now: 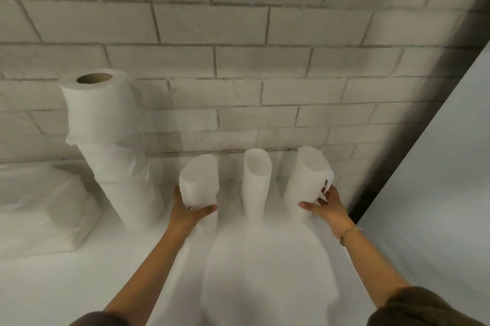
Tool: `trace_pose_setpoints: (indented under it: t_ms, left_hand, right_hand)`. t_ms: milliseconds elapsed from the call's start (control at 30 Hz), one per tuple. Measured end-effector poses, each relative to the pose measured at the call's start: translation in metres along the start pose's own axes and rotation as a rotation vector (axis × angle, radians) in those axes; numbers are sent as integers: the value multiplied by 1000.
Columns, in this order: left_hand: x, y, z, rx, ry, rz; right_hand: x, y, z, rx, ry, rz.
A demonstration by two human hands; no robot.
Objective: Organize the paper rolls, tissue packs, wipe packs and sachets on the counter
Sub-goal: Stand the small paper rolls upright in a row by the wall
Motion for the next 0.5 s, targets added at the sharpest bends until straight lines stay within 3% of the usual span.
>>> trace_pose_setpoints:
  t_ms: [167, 500]
  left_hand:
    - [-13, 7, 8, -50, -44, 38]
    - [-54, 24, 9, -168, -80, 101]
  right_hand:
    - [-6, -8, 19, 31, -9, -1]
    - [-62, -15, 19, 66, -67, -244]
Point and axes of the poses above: each hand's wrist, its own z-axis towards the middle knuckle, its own x-axis out of the back of the hand, y = z × x, the point moved 7 cm from there along z, towards the middle knuckle, and after that the axes turned 11 degrees about -y, right-handed, at the moved point
